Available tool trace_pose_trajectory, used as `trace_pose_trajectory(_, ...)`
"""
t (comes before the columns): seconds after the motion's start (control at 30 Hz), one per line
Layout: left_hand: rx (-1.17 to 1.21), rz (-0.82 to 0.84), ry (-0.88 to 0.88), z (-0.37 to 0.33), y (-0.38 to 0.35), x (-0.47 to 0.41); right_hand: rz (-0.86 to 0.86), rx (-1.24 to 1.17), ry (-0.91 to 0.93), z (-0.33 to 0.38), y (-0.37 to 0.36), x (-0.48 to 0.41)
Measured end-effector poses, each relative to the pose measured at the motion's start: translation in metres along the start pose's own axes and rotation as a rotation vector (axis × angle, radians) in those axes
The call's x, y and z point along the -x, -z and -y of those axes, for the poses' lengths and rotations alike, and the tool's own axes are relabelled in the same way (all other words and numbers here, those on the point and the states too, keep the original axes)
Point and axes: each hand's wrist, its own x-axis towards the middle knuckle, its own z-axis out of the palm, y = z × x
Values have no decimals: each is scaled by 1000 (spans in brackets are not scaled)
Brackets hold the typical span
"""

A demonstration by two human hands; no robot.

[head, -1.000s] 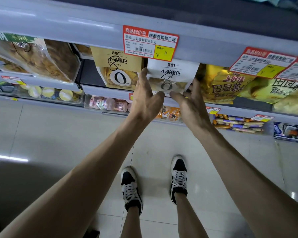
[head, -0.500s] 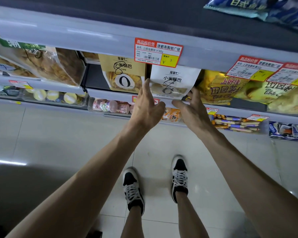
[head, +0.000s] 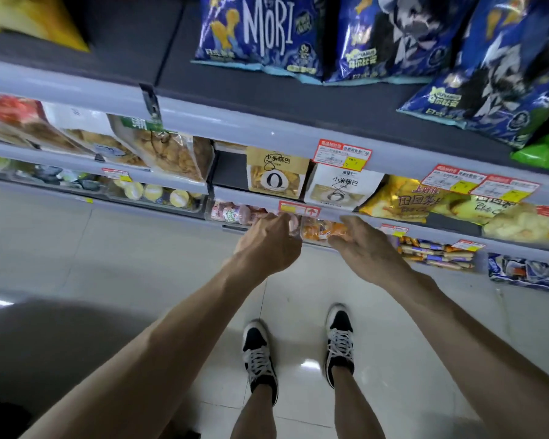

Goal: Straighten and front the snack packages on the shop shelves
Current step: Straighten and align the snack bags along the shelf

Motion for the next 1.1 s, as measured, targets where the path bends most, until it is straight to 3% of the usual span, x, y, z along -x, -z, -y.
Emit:
trace_pose_trajectory(0.4, -12, -166, 252, 46, 113, 132, 98, 294, 281, 168, -26, 83)
trace_pose_trajectory(0.57, -29, -182, 331, 54, 146, 174, 123, 411, 354, 208, -15, 107)
trace_pose_trajectory(0.77, -59, -274, 340, 5, 199, 224, 128, 494, 503, 246, 35, 159)
trace_pose_trajectory(1.1, -64, -493, 229, -91, 270, 278, -107, 480, 663, 285, 131, 223)
